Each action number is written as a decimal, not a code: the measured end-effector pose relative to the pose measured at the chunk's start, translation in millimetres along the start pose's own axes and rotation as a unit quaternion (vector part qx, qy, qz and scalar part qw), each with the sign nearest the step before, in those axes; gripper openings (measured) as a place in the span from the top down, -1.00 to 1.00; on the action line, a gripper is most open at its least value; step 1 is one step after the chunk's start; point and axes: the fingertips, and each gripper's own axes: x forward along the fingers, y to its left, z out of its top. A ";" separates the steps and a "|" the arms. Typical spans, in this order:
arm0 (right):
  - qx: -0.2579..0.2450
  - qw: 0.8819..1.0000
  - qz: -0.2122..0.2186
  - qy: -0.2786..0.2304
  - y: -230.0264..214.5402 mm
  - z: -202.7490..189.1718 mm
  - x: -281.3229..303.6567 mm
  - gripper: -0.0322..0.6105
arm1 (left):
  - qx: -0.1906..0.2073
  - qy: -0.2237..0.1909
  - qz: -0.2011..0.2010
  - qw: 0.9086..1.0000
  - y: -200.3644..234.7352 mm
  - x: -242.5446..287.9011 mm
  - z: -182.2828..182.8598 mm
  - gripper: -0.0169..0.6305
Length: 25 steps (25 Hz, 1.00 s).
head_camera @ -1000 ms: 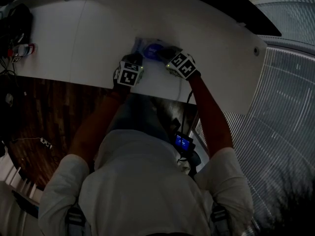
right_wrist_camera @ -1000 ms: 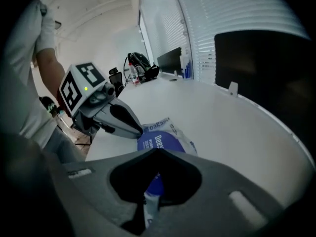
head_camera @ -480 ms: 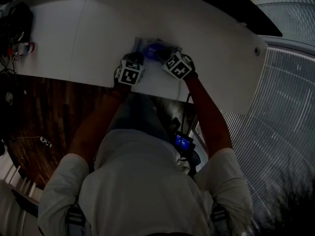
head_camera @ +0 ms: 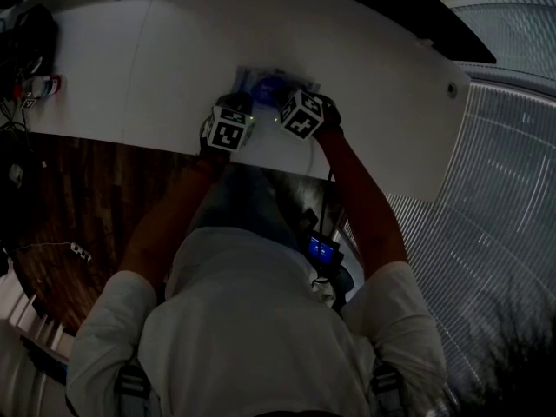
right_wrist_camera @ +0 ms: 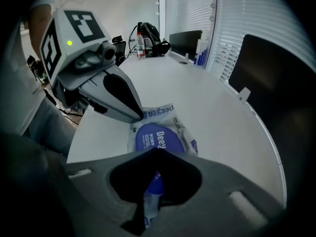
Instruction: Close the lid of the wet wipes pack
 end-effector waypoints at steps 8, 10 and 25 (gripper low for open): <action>0.086 0.991 -0.069 -0.076 -5.6 11.0 -34.2 0.89 | 0.014 -0.028 -0.009 0.999 -8.2 -40.8 26.7 0.95; 0.106 0.986 -0.080 -0.102 -3.1 19.1 -54.8 0.89 | 0.021 -0.044 -0.015 0.999 -13.5 -58.0 40.2 0.95; 0.191 0.899 -0.183 -0.348 9.5 115.2 -270.6 0.89 | 0.018 -0.223 -0.088 0.971 -93.2 -212.6 177.9 0.95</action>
